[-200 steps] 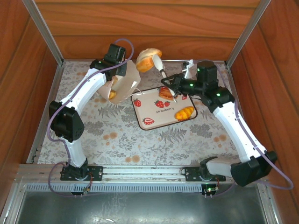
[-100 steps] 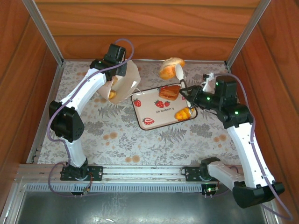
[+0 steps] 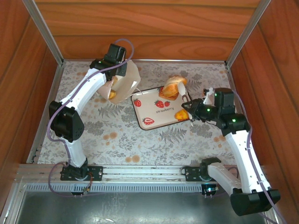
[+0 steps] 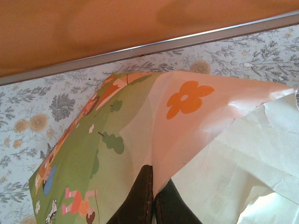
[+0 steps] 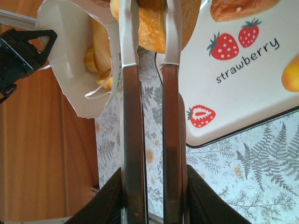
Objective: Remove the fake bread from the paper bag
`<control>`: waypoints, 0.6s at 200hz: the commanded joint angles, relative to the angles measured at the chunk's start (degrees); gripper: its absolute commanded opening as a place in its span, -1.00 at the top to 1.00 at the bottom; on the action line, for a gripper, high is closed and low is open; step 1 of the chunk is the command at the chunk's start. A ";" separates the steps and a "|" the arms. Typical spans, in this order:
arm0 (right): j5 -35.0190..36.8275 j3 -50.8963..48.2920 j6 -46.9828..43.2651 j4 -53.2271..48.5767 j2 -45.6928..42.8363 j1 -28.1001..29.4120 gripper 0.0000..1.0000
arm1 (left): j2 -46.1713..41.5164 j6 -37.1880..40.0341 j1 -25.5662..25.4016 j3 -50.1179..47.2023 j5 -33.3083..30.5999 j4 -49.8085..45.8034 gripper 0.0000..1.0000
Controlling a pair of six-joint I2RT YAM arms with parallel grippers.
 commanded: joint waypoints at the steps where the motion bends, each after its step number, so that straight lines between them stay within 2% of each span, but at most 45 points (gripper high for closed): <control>1: -4.49 -1.67 -1.04 3.06 -1.40 -1.19 1.00 | -1.37 0.56 0.50 -0.12 0.34 -1.46 1.00; 66: -9.15 -7.85 0.94 8.25 -1.63 -3.53 1.00 | -1.42 0.47 0.58 -0.58 0.49 -1.46 1.00; 120: -10.35 -8.45 0.72 8.89 -1.33 -4.11 1.00 | -1.29 0.12 0.55 -0.37 0.86 -1.45 1.00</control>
